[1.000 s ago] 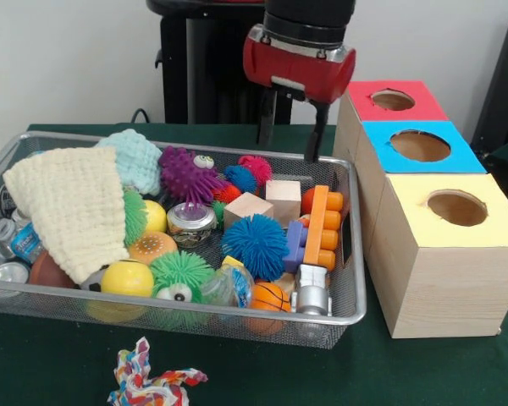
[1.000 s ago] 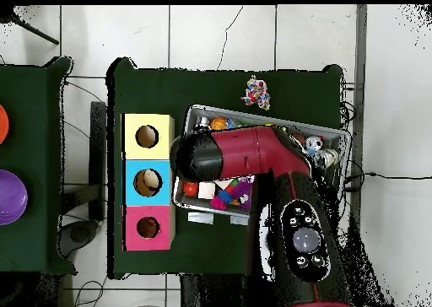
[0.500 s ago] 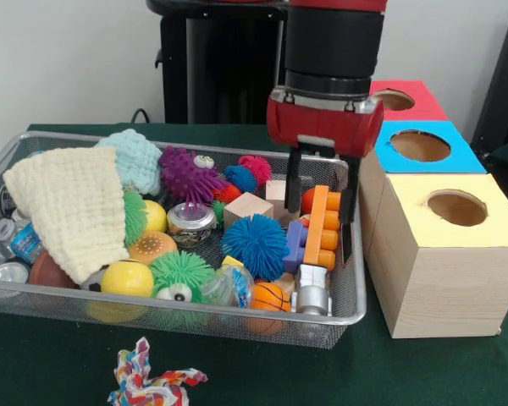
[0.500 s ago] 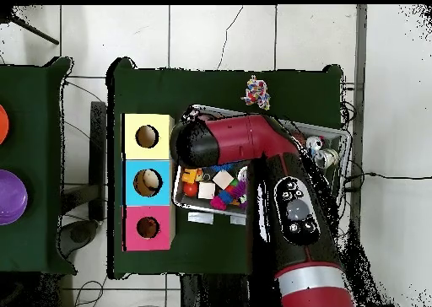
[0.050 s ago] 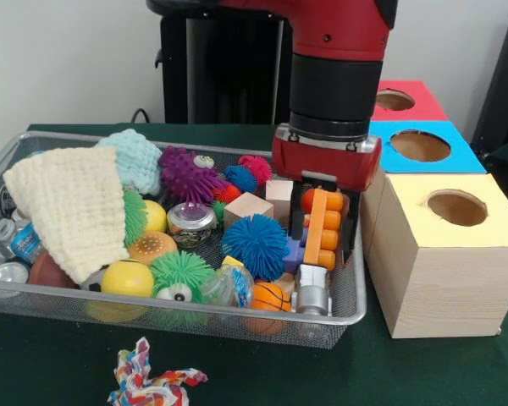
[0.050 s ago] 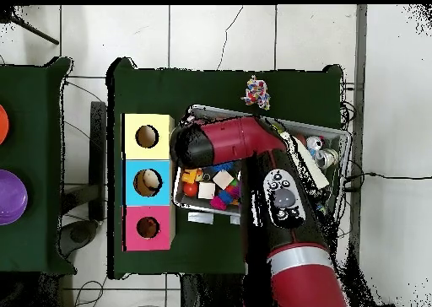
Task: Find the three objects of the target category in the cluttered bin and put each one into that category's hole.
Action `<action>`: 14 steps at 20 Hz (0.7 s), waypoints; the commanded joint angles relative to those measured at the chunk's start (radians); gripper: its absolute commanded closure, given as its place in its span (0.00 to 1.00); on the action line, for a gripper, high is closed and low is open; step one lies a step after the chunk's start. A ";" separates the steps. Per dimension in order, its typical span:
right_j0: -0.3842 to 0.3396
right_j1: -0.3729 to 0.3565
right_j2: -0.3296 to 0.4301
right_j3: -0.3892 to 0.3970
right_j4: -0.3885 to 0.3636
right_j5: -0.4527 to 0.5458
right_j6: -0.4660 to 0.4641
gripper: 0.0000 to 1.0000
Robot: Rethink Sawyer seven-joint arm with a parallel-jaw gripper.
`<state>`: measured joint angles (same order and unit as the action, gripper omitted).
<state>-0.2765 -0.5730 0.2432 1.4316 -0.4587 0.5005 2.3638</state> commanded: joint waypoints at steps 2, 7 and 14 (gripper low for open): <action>0.037 0.086 -0.040 -0.027 -0.055 0.086 -0.045 0.00; 0.076 0.112 -0.089 -0.056 -0.054 0.180 -0.047 0.00; 0.094 0.165 -0.133 -0.118 -0.059 0.203 -0.042 0.00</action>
<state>-0.1812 -0.4833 0.1635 1.3793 -0.4609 0.5826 2.3638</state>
